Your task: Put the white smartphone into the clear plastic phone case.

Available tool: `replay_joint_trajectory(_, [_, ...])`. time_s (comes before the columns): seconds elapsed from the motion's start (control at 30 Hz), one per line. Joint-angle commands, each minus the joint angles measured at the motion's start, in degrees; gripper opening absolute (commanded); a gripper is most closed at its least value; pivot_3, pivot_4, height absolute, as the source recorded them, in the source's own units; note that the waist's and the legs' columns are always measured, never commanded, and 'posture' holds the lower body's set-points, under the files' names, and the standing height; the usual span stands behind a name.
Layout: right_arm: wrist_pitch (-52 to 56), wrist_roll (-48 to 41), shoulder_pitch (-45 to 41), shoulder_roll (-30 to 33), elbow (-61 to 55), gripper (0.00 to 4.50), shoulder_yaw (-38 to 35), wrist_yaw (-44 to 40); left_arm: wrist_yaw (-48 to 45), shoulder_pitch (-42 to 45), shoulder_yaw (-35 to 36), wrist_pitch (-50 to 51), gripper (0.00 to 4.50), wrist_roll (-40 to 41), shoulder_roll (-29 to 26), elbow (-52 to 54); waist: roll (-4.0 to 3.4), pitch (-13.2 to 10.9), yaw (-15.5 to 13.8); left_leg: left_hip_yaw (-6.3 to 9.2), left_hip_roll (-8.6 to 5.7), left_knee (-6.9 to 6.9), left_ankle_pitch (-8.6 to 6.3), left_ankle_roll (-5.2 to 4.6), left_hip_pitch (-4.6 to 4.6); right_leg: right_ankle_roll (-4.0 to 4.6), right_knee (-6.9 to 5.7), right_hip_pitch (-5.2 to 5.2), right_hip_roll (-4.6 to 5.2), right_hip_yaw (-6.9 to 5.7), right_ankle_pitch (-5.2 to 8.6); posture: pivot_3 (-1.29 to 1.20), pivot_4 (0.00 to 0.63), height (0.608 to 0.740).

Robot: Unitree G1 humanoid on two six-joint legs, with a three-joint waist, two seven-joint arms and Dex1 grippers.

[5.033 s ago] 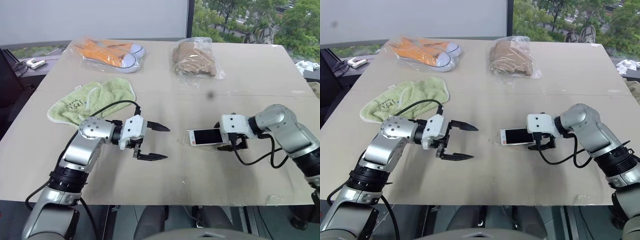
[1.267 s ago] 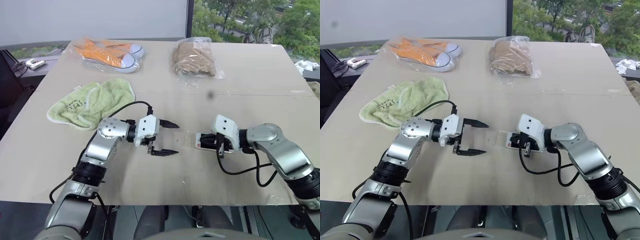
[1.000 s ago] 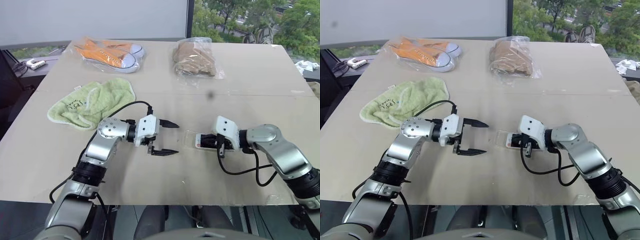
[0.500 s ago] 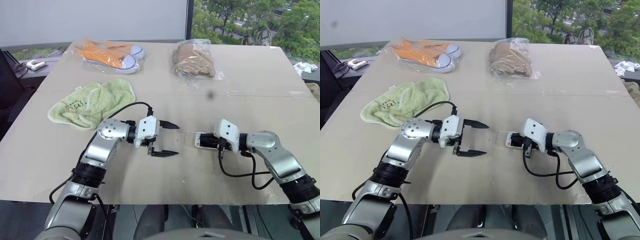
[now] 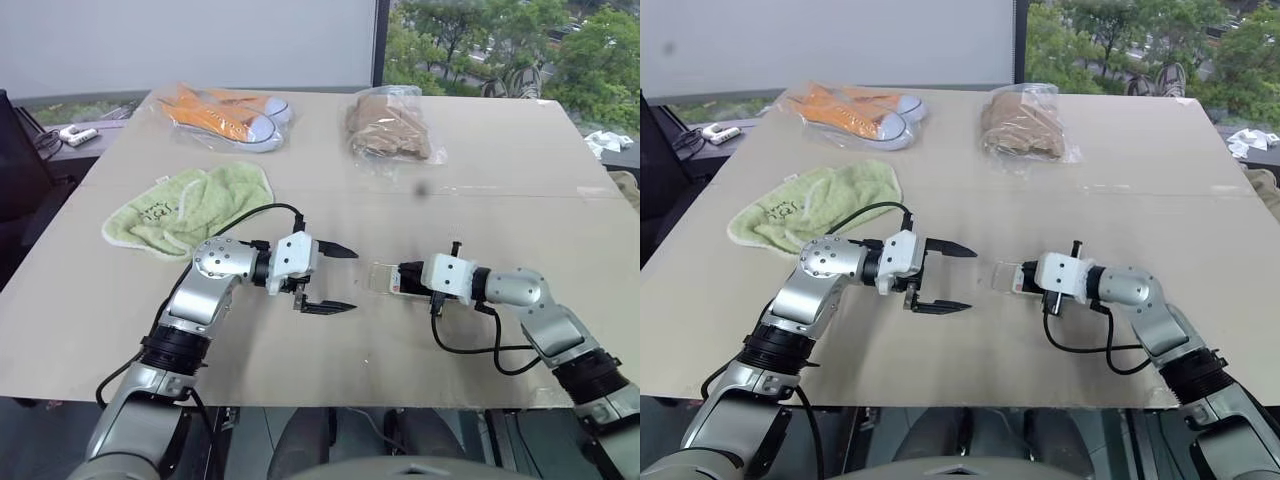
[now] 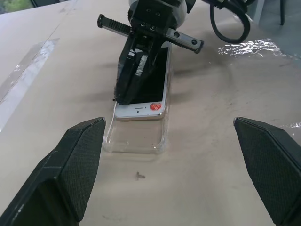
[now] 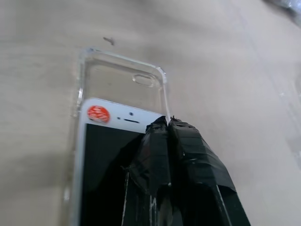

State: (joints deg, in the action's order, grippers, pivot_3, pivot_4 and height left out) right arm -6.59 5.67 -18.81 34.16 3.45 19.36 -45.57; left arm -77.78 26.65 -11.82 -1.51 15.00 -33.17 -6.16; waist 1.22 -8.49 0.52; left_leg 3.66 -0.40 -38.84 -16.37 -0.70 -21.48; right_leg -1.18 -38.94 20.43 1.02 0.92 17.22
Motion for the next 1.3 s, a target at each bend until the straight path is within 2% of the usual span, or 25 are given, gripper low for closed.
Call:
replay_joint_trajectory(0.03, [0.85, 4.70, 3.10, 0.92, 6.79, 0.03, 2.87, -0.21, -0.18, 0.22, 0.22, -0.53, 4.50, 0.39, 0.02, 0.43, 0.00, 0.01, 0.03, 0.00, 0.00, 0.00, 0.00, 0.00, 0.00, 0.00, 0.01, 0.00, 0.00, 0.01, 0.00, 0.00, 0.150, 0.740])
replay_joint_trajectory(0.17, [3.22, 1.27, 3.85, 0.07, 4.39, 0.03, 0.84, -1.27, -0.30, 0.16, 0.17, -0.78, 4.50, 0.25, 0.02, 0.16, 0.01, 0.01, 0.00, 0.00, 0.00, 0.00, 0.00, 0.00, 0.00, 0.00, 0.01, 0.00, 0.01, 0.01, 0.00, 0.00, 0.150, 0.740])
replay_joint_trajectory(0.37, [14.09, -11.05, 5.18, -1.22, -4.96, 0.03, -4.16, -6.09, -0.22, 0.12, 0.07, -0.86, 4.50, 0.17, 0.34, 0.07, -0.06, -0.03, -0.05, 0.03, 0.01, 0.01, 0.00, 0.00, -0.17, 0.00, 0.04, 0.06, 0.01, -0.01, 0.00, 0.00, 0.150, 0.740])
replay_joint_trajectory(0.57, [20.75, -18.28, 5.98, -0.67, -12.38, 0.03, -7.30, -9.17, -0.18, 0.24, 0.05, -0.86, 4.50, 0.10, 0.63, 0.02, -0.16, -0.11, 0.14, 0.03, 0.01, 0.19, 0.00, 0.00, -0.36, 0.00, 0.14, 0.31, 0.02, 0.02, 0.00, 0.00, 0.150, 0.740])
replay_joint_trajectory(0.7, [23.67, -20.16, 4.57, -0.76, -13.51, 0.03, -9.38, -8.46, -0.13, 0.29, 0.03, -0.81, 4.50, 0.08, 0.79, 0.06, -0.28, -0.20, 0.16, 0.01, 0.01, 0.28, 0.00, 0.00, -0.37, 0.00, 0.13, 0.37, 0.02, 0.03, 0.00, 0.00, 0.150, 0.740])
replay_joint_trajectory(1.07, [29.88, -26.22, 7.38, 5.87, -22.35, 0.03, -14.08, -11.56, -0.04, -0.15, -0.40, 0.08, 4.50, 0.00, 1.18, 0.45, -0.36, -0.30, 0.14, 0.00, 0.00, 0.33, 0.00, 0.00, -0.56, 0.00, 0.17, 0.59, 0.03, 0.04, 0.00, 0.00, 0.150, 0.740])
replay_joint_trajectory(1.3, [27.92, -22.78, 9.60, 10.18, -21.21, 0.03, -13.00, -12.17, 7.41, 3.58, -1.88, -1.22, 4.50, -6.73, 5.01, -8.36, -0.33, -0.32, -0.21, -0.01, -0.03, 0.32, 0.00, 0.00, -0.57, -0.01, 0.17, 0.59, 0.05, 0.02, 0.00, 0.00, 0.150, 0.740])
